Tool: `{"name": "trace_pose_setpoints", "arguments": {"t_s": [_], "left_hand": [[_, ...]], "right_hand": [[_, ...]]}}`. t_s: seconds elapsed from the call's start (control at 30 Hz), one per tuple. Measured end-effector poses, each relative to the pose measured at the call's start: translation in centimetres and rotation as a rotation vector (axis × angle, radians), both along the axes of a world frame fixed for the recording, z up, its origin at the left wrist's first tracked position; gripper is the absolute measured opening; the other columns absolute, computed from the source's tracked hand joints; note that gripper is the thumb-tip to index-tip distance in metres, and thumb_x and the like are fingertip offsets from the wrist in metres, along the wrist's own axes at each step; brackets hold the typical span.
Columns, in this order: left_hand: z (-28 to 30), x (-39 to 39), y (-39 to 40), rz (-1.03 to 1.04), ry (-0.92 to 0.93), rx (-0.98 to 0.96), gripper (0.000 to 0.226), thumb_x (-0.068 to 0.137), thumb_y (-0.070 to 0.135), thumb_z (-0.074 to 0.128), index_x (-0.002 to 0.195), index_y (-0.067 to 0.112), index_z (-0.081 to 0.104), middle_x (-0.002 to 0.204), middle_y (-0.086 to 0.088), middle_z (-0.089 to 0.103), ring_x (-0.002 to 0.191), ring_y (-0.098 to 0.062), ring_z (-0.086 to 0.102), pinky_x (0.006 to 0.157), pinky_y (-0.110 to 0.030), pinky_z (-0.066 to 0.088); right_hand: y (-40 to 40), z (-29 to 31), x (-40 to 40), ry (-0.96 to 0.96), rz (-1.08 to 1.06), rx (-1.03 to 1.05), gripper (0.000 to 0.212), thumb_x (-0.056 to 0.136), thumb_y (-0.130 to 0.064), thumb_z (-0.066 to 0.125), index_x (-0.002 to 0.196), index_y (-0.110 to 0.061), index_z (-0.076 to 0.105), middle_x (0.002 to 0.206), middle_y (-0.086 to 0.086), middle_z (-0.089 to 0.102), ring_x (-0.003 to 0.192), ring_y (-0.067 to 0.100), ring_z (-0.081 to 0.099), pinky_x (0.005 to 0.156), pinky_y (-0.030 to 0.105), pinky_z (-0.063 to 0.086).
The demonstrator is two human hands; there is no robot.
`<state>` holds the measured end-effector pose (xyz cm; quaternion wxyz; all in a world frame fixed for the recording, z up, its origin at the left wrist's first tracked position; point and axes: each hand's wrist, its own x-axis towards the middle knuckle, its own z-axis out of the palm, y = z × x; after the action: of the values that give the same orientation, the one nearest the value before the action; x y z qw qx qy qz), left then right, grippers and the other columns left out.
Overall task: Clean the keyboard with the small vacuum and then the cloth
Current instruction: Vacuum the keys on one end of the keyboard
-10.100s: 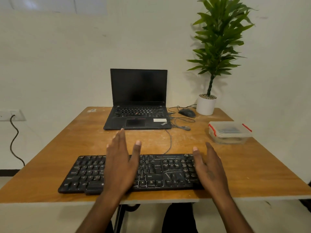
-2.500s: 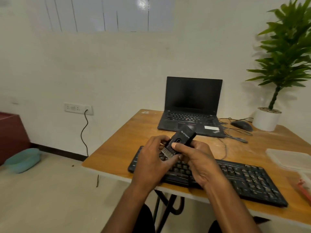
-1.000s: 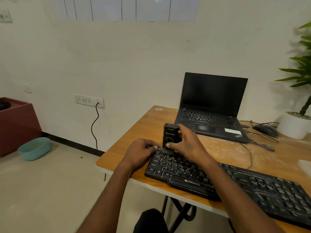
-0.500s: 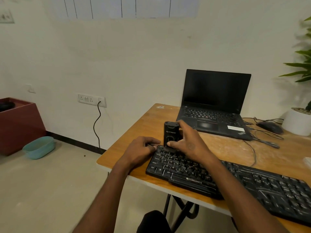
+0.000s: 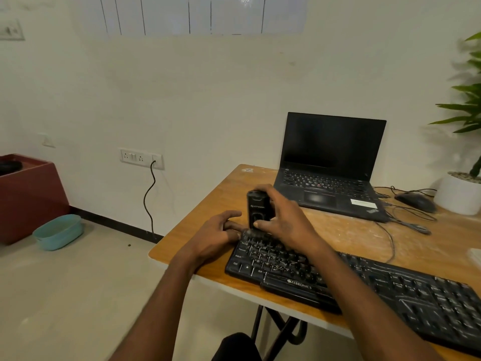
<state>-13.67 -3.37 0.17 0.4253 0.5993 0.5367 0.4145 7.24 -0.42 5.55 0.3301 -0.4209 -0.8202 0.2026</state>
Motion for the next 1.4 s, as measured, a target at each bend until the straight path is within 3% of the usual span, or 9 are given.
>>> {"name": "trace_pose_setpoints", "arguments": {"t_s": [0.2,0.33,0.43,0.67,0.97,1.2,1.3,1.4], "left_hand": [[0.1,0.1,-0.1,-0.003,0.047,0.011,0.056,0.096,0.004,0.064,0.148,0.020,0.050,0.115,0.001,0.078,0.107,-0.012,0.073,0.095,-0.031,0.054],[0.2,0.2,-0.3,-0.017,0.011,0.019,0.056,0.089,0.013,0.065,0.144,0.022,0.054,0.113,-0.010,0.077,0.105,-0.023,0.075,0.098,-0.046,0.058],[0.2,0.2,-0.4,-0.038,-0.005,0.032,0.055,0.084,0.018,0.064,0.138,0.024,0.057,0.110,-0.016,0.076,0.102,-0.030,0.075,0.098,-0.051,0.058],[-0.2,0.0,0.1,-0.007,0.013,0.018,0.066,0.081,0.022,0.067,0.145,0.023,0.053,0.113,0.001,0.078,0.107,-0.015,0.074,0.106,-0.049,0.054],[0.1,0.1,-0.4,-0.044,-0.031,0.010,0.054,0.083,0.017,0.068,0.136,0.019,0.059,0.112,-0.013,0.077,0.104,-0.031,0.075,0.101,-0.058,0.056],[-0.1,0.1,0.0,-0.012,0.005,0.015,0.060,0.082,0.019,0.068,0.141,0.024,0.057,0.113,-0.001,0.078,0.106,-0.016,0.074,0.104,-0.050,0.056],[-0.1,0.1,0.0,-0.018,0.009,0.020,0.061,0.079,0.023,0.067,0.139,0.026,0.058,0.113,-0.001,0.078,0.106,-0.018,0.074,0.102,-0.051,0.057],[0.0,0.1,-0.2,-0.044,-0.044,0.011,0.054,0.082,0.014,0.069,0.135,0.020,0.062,0.113,-0.010,0.077,0.105,-0.027,0.075,0.097,-0.050,0.059]], "right_hand": [[-0.5,-0.2,3.0,0.080,-0.032,-0.047,0.074,0.080,-0.012,0.081,0.137,-0.042,0.045,0.128,-0.005,0.058,0.093,0.002,0.058,0.055,0.014,0.052],[-0.2,-0.8,-1.0,0.071,0.000,-0.003,0.074,0.081,-0.016,0.081,0.136,-0.046,0.042,0.126,0.000,0.061,0.103,0.018,0.064,0.071,0.034,0.063],[0.0,-0.8,-2.7,0.060,0.030,0.013,0.073,0.081,-0.018,0.080,0.136,-0.047,0.041,0.123,0.000,0.063,0.101,0.019,0.064,0.071,0.034,0.062],[-1.1,-1.0,2.7,0.115,0.031,-0.046,0.072,0.081,-0.017,0.081,0.133,-0.050,0.044,0.122,-0.007,0.061,0.105,0.015,0.063,0.075,0.041,0.063],[-1.7,-0.5,-2.0,0.081,0.053,-0.005,0.071,0.083,-0.019,0.078,0.135,-0.050,0.041,0.125,-0.003,0.061,0.108,0.015,0.061,0.078,0.029,0.059],[-3.5,-0.8,3.3,0.140,0.034,-0.068,0.073,0.083,-0.014,0.080,0.135,-0.050,0.045,0.124,-0.008,0.061,0.107,0.011,0.064,0.076,0.036,0.063],[-3.8,-1.0,2.7,0.166,0.027,-0.070,0.073,0.082,-0.014,0.080,0.136,-0.050,0.045,0.124,-0.008,0.061,0.108,0.012,0.064,0.075,0.035,0.063],[-4.0,-1.0,-0.3,0.125,0.054,-0.018,0.073,0.083,-0.016,0.079,0.136,-0.049,0.043,0.123,-0.006,0.063,0.105,0.014,0.064,0.076,0.036,0.063]]}}
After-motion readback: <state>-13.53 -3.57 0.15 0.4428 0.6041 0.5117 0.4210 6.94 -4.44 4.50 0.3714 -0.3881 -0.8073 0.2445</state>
